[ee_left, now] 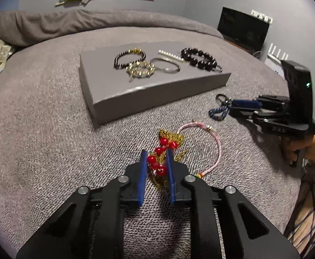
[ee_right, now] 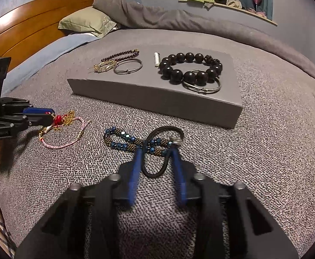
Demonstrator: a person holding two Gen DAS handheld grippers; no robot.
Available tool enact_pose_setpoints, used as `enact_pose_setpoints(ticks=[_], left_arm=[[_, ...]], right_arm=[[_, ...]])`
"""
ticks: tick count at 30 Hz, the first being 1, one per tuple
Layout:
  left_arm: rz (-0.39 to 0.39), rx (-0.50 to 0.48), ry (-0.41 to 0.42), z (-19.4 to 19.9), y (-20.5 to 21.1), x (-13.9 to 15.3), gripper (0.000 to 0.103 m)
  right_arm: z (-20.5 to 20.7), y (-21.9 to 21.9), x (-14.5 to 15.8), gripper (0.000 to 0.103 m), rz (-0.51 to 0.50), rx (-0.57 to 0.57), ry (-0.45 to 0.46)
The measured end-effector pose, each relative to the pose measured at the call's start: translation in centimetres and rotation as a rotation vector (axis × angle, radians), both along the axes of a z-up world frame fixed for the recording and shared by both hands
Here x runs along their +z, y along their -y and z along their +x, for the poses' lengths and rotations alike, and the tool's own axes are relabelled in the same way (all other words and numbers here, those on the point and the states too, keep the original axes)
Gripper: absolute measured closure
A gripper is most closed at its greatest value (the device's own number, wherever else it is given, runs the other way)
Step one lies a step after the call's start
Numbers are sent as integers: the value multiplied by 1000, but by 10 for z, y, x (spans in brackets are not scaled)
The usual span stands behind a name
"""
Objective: Organize jewelry
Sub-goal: 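Grasp the red-bead gold chain with the left tool and lift it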
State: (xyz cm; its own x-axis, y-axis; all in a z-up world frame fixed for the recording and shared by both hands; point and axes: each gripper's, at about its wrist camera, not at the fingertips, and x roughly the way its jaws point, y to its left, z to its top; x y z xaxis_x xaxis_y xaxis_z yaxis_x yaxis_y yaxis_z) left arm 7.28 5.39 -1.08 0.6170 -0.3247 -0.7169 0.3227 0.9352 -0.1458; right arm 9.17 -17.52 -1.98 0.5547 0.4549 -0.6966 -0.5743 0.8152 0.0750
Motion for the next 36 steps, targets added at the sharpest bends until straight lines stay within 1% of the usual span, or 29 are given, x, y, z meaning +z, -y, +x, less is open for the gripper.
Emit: enact_pose_setpoints(ticks=[3,6,11,15,23,32,36], left_arm=[[2,-7,23,-3,3,5,94],[6,-11,39,-4,5,8,94],[-12,-13,78,-7,6,19,94],[-39,-26,106,-10,10,31,94],[-58,-34,131,-9,17,40,94],[-59,2,179,-4,20,51,94],[-74,16,187,0,20,54,94]], right_arm=[[2,5,1,94,17,2,-12],[1,9,4,97,20,5,-7],[0,16,10,98,36,-2,12],[1,22,18,99,86,-4,11],[-1,19,32,99,125,10,38],[-2,20,47,99,165,0,70],[-2,17,52,99,174,3,80]])
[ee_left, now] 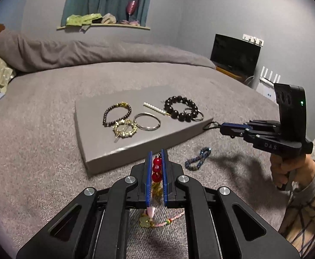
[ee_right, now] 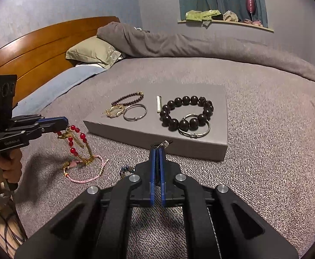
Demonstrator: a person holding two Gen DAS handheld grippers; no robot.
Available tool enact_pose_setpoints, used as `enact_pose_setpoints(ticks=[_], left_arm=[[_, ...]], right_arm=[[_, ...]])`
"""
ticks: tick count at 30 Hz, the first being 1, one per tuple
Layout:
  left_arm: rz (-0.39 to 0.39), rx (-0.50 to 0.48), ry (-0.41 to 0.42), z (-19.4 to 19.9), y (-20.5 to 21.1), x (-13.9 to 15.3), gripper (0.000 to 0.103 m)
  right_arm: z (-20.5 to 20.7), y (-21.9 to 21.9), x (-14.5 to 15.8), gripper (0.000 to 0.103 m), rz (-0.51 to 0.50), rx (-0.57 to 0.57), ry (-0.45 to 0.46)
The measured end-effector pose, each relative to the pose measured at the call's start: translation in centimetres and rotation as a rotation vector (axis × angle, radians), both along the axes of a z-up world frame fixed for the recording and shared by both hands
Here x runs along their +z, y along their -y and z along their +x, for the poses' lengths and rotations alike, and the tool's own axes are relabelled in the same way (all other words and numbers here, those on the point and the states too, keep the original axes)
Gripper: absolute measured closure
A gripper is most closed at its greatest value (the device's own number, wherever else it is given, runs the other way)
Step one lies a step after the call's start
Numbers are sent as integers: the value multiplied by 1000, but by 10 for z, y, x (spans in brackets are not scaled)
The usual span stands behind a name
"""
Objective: Organize jewelry
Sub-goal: 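Grasp the red-bead gold chain with the left tool and lift it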
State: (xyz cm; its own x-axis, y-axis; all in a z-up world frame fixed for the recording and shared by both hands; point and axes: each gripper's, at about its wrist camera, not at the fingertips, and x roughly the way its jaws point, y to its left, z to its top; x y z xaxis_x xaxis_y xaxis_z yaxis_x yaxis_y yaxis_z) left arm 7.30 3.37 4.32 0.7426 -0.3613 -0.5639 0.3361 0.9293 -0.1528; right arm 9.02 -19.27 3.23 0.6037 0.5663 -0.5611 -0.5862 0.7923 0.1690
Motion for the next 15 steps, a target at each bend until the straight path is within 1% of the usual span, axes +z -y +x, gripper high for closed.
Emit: enact_pose_setpoints(ticks=[8,15], left_arm=[[-4,-4,13,3,4,4,94],[-28,30,45,7,3,13,94]], right_arm=[[1,-6,2,99,4,6,0],[2,-12,4,99,12,4,10]])
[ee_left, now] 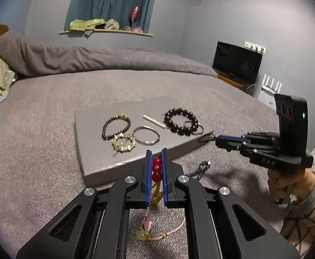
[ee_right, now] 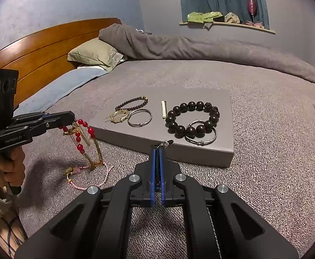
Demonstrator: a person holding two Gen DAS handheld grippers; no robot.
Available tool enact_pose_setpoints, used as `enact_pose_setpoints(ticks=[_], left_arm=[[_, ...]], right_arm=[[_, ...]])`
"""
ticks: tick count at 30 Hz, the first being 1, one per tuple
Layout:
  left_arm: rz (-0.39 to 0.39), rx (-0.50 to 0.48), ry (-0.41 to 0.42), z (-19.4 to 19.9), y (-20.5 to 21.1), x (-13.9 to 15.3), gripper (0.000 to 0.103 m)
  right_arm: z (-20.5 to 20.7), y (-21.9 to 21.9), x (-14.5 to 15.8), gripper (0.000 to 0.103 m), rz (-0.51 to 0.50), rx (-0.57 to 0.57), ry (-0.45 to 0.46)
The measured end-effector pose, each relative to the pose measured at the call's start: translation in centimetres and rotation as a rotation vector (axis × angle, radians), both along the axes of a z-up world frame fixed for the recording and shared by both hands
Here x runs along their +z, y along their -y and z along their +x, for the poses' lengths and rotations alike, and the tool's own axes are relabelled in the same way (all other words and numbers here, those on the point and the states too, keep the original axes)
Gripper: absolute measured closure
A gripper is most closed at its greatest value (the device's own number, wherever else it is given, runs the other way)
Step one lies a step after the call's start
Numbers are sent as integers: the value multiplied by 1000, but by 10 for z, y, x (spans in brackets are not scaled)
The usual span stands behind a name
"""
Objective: Organize jewelry
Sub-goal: 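Carry the red-bead chain onto the grey box with the left tool and open it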
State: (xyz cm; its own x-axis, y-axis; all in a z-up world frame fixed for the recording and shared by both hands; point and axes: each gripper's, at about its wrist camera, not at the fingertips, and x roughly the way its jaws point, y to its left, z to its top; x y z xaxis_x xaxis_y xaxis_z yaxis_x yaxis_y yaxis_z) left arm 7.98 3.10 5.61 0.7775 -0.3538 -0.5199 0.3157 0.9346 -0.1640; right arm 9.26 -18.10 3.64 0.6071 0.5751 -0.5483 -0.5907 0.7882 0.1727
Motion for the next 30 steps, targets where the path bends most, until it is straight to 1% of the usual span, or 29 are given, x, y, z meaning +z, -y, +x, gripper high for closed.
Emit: enact_pose_setpoints(ticks=[8,17,23,30], left_arm=[[-33,12,30,8,-1,13,94],[-88,29,72,26,-9,33,94],[-102,38,92,48,-7,44,94],[-134,51,91,74,-5,44,94]], right_arm=[[3,-6,8,99,20,2,15],[10,-14,19,99,43,0,36],[25,-23,28,99,51,-3,57],[48,-35,29,99,39,-14,60]])
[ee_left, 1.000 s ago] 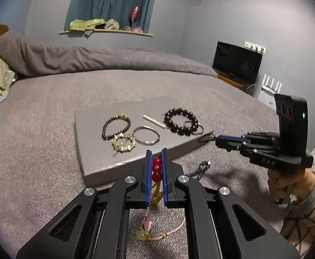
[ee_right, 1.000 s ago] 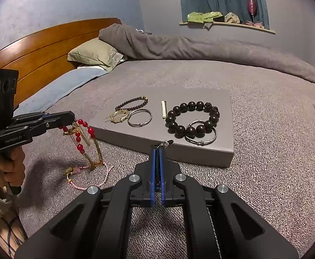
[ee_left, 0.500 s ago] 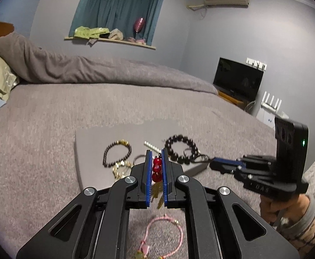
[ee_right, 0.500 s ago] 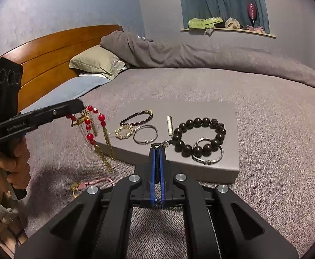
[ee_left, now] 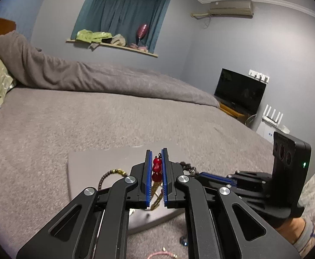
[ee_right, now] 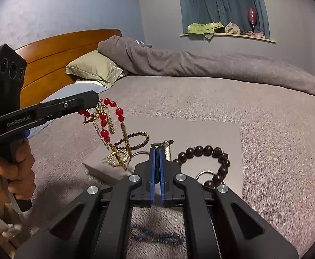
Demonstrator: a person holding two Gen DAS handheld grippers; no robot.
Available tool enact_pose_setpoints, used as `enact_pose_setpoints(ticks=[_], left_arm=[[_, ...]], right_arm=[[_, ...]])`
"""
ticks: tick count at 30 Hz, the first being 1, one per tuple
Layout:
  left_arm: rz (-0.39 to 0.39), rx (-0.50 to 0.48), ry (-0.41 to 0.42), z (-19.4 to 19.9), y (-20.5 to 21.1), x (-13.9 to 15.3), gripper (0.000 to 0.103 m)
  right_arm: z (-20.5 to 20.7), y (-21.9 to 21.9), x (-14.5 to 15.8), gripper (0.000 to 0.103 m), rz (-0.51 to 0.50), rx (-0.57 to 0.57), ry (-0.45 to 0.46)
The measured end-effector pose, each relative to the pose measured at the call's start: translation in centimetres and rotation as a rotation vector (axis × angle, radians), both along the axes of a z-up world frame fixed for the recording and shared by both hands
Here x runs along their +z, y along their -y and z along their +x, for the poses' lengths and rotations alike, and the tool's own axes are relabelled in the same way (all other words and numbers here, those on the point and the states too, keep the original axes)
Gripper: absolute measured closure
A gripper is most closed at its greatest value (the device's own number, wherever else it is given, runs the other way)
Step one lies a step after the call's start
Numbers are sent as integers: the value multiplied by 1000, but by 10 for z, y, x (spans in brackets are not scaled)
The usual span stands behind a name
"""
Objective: Organize jewelry
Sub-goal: 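Carry the red-bead chain onto the grey box with the left tool and open it, then grasp the pink cord bracelet with the left tool while the right tool grasps the blue crystal bracelet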
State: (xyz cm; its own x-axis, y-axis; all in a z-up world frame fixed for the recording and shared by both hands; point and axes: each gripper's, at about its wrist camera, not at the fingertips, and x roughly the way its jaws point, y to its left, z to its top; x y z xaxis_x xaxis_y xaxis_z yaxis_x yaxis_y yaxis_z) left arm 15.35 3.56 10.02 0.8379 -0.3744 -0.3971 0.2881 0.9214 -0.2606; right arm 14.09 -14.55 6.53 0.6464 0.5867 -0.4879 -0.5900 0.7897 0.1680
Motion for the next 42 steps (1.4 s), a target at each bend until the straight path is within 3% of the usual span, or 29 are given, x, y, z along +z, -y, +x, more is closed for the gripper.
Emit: enact_pose_setpoints(ticks=[7,17,19,21,25,26,42], left_arm=[[-8,29,-4,18,0,-11,94],[94,61,-179,49,1,-66,94],[118,63,-187,49,3,-67,81],[138,68,-177,45,5,-66,62],[163,70,-146,35,4,-60,34],[165,67,-142,32,3,-59,27],[155,64,-177,-17,-17,-66,26]], right_arm=[[23,-14,-15,99,-29,-17,-24],[37,-34,-31,99,-136,-60,-12],[39,-35,-34,92,-145,-75,-12],[42,-34,-34,85,-148,-76,-12],[41,-31,-32,49,-144,-79,8],[40,-29,-31,46,-141,-82,15],[9,2,-22,45,-82,-59,22]])
